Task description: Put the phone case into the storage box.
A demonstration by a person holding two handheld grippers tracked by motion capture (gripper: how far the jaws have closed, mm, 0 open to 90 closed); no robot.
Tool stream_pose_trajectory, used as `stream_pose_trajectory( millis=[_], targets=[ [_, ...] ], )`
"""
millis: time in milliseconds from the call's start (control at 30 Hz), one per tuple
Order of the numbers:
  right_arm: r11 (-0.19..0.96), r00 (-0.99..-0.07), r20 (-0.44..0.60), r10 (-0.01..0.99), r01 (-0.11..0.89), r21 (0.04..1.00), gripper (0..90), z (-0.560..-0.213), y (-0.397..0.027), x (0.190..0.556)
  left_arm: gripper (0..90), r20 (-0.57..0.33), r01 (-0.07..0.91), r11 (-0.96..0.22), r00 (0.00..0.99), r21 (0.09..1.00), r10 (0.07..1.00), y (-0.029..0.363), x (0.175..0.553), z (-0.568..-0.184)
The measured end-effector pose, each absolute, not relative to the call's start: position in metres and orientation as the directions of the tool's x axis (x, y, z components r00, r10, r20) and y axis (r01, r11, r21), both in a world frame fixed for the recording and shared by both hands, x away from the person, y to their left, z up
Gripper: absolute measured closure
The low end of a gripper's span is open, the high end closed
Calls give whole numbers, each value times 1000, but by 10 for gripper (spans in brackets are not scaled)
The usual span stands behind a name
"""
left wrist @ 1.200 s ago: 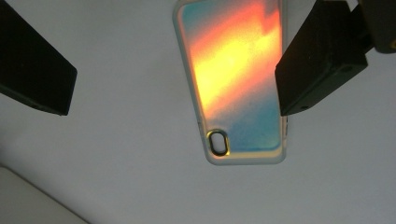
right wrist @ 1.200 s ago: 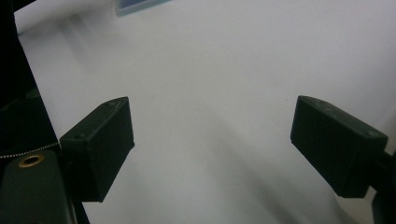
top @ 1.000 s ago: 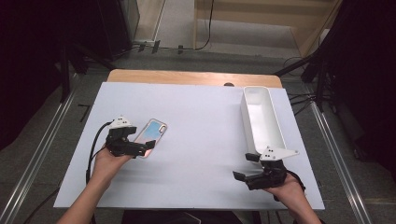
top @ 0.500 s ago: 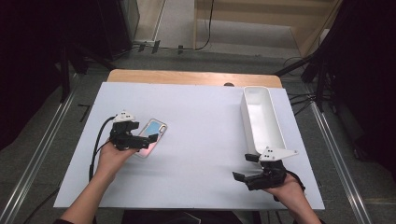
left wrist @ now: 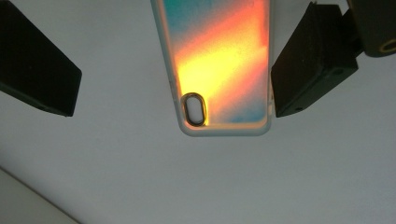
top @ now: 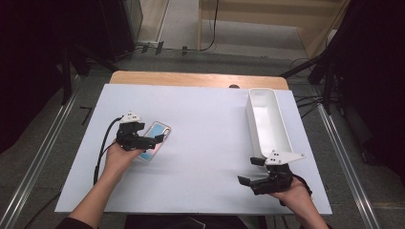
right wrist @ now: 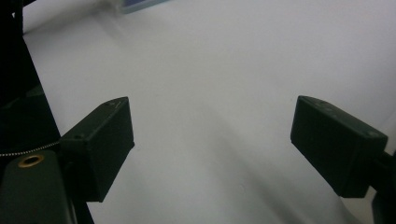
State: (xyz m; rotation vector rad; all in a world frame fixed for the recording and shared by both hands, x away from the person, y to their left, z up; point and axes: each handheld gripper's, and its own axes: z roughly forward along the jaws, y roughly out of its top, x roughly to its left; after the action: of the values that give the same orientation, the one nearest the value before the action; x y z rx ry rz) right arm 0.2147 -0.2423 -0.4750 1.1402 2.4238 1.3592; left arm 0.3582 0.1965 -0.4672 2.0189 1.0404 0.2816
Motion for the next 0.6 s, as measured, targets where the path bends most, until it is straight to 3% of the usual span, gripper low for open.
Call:
stream_pose_trajectory(
  millis=[600],
  targets=[
    [310,-705,229,672,548,777,121,-475,-242,215,18,-114,571,-365,636,735,763,190,357,-477]
  ],
)
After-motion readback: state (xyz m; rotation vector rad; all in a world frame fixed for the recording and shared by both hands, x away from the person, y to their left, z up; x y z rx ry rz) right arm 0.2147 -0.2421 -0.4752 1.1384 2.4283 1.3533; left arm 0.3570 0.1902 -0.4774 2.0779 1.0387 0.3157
